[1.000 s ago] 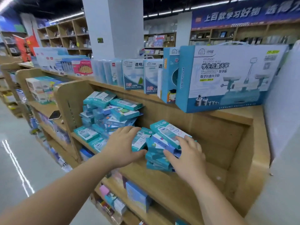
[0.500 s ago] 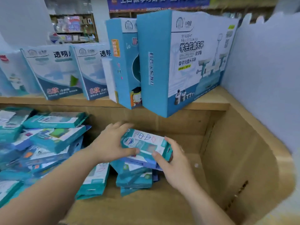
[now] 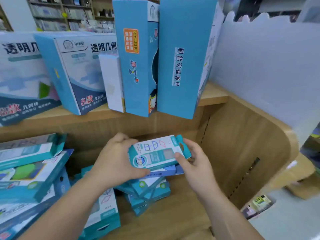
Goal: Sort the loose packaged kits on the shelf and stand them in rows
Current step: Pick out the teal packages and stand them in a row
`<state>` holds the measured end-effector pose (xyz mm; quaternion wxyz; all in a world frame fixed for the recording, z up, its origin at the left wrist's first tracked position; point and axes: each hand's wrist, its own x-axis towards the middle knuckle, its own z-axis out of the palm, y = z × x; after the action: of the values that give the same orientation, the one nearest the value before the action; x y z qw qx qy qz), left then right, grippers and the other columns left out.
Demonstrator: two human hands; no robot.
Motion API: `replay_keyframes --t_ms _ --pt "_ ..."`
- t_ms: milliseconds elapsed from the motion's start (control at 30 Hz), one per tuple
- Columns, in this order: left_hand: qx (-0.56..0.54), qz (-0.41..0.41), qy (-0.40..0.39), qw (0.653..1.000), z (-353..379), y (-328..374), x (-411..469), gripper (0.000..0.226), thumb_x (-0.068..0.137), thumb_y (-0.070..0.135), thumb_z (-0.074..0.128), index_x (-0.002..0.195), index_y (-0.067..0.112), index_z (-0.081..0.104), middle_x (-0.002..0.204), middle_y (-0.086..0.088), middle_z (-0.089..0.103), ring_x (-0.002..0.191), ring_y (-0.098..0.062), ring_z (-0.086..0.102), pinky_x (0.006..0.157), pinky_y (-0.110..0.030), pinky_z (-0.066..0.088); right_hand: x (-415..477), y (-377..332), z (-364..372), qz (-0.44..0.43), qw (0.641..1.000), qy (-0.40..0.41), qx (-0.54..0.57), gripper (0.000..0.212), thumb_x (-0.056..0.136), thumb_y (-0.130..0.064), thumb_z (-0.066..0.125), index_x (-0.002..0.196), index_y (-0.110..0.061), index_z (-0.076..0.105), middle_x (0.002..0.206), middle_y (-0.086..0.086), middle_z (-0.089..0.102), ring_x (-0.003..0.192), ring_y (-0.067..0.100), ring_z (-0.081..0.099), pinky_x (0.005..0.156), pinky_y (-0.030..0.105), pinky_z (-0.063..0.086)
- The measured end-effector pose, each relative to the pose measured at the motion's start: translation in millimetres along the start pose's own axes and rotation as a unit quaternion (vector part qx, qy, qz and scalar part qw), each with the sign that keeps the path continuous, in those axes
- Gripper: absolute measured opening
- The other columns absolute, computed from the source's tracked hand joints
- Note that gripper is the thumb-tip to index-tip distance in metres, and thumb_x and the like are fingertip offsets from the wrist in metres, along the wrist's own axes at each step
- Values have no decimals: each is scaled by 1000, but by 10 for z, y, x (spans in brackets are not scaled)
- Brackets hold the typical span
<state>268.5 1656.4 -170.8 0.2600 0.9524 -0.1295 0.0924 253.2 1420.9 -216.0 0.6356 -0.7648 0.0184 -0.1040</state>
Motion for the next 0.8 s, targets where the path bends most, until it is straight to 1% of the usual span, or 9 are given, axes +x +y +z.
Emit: replay_keyframes --t_ms 100,200,267,400,500,567,633,700,800 --pt "-22 9 44 999 -37 104 -59 97 36 73 70 120 25 64 106 13 45 98 -6 50 89 -23 44 -70 -210 -31 -2 998 43 52 47 92 -20 71 130 -40 51 118 -8 72 105 6 70 82 25 57" --pt "-39 13 66 997 -62 294 -133 84 38 70 71 112 31 60 105 16 48 99 -7 51 87 -26 45 -180 -416 -97 18 989 74 124 46 92 -17 71 130 -32 50 104 -6 77 87 6 73 64 21 55" --pt "-42 2 62 997 -47 442 -194 78 40 68 76 109 37 55 103 22 51 100 -6 50 83 -27 45 -259 -490 -146 35 987 65 142 37 92 -18 70 125 -25 54 98 -4 79 76 11 74 59 26 54" --pt "-26 12 56 998 71 803 -315 83 45 74 78 117 44 49 107 30 52 104 -2 47 83 -23 39 -322 -487 -352 56 980 57 180 20 93 -14 68 112 -18 63 95 1 79 83 17 76 62 29 55" --pt "-48 1 24 999 212 1004 -342 84 56 75 76 129 40 53 101 30 52 103 -1 52 91 -24 43 -266 -429 -636 55 977 76 191 15 94 -10 65 110 -10 64 89 6 79 75 17 73 58 26 54" --pt "-65 8 18 998 316 1120 -321 77 67 72 70 133 35 56 96 28 56 96 1 53 87 -20 43 -226 -378 -832 55 977 77 190 16 94 -9 65 109 -7 64 88 8 79 72 17 71 54 24 52" --pt "-67 8 18 998 394 1278 -281 64 80 61 69 136 35 53 98 27 54 92 1 50 80 -12 38 -196 -334 -987 51 981 49 178 14 95 -9 64 108 -10 65 90 6 79 76 18 73 57 25 53" --pt "-76 -3 8 997 459 1448 -194 55 87 48 68 138 37 51 95 24 52 86 -2 50 74 -12 36 -171 -285 -1088 45 985 3 165 13 96 -11 63 108 -13 66 93 5 79 83 19 75 64 26 56" --pt "-181 -43 -14 982 591 1585 11 36 92 31 68 125 40 58 92 22 68 70 2 60 62 -10 42 -112 -180 -1152 39 984 -33 172 14 96 -11 62 110 -13 65 95 6 78 86 22 76 68 28 59"
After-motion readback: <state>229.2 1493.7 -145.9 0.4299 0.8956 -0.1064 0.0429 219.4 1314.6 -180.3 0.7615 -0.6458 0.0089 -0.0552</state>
